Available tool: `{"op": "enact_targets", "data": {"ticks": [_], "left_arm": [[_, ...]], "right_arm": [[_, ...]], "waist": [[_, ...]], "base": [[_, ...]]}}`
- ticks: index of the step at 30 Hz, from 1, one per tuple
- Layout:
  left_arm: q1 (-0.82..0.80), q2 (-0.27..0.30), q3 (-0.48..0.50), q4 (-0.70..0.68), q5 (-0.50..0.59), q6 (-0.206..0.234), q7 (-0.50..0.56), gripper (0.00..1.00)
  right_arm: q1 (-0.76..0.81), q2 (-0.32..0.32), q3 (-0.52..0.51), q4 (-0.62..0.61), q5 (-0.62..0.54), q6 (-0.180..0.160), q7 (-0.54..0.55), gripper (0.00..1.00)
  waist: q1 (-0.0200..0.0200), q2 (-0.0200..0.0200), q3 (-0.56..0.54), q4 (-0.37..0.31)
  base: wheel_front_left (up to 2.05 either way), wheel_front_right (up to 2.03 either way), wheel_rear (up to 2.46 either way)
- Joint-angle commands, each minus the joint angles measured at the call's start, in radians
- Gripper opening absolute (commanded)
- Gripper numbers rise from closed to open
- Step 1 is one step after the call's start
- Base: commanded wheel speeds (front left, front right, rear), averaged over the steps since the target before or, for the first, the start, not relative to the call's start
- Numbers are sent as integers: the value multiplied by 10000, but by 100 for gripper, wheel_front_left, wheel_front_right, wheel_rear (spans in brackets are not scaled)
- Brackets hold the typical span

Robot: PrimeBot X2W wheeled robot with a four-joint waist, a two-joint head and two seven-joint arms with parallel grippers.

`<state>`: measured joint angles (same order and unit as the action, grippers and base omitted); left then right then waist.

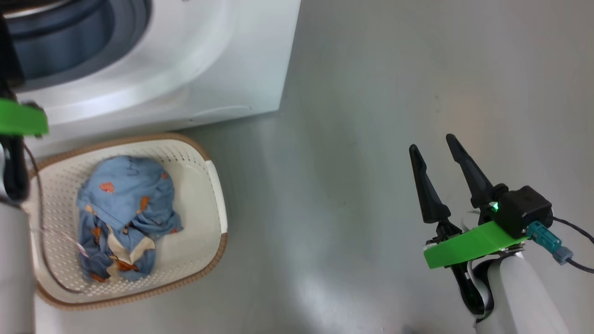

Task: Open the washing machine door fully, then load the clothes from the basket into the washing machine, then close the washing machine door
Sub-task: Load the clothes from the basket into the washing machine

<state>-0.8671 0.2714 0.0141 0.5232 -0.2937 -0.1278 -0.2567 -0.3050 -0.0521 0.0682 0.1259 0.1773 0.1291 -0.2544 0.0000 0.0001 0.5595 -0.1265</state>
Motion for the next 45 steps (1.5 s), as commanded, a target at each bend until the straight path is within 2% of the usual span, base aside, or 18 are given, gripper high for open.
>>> {"op": "enact_targets", "data": {"ticks": [1, 17, 28, 38, 45], "left_arm": [[547, 337, 349, -531, -3, -28, -51, 100], [4709, -884, 1264, -2737, 483, -27, -51, 100], [7011, -1561, 1390, -3706, 904, -28, -51, 100], [8992, -2043, 1462, -4252, 1174, 65, -51, 100], [9690, -2177, 1357, -4411, 1111, 238, -51, 100]], "right_arm": [[386, 18, 218, -161, -123, 16, -74, 100], [1333, -66, 90, 31, -248, 16, -74, 100], [2062, -160, 26, 91, -298, 16, -74, 100], [2535, -255, 89, 146, -378, 16, -74, 100], [2819, -392, 67, 85, -456, 16, -74, 100]], "waist": [[0, -1, -583, 114], [0, -1, -2961, 261], [0, -1, -4190, 326], [0, -1, -5117, 286], [0, -1, -5457, 479]], "base": [[0, 0, 0], [0, 0, 0], [0, 0, 0], [0, 0, 0], [0, 0, 0]]}}
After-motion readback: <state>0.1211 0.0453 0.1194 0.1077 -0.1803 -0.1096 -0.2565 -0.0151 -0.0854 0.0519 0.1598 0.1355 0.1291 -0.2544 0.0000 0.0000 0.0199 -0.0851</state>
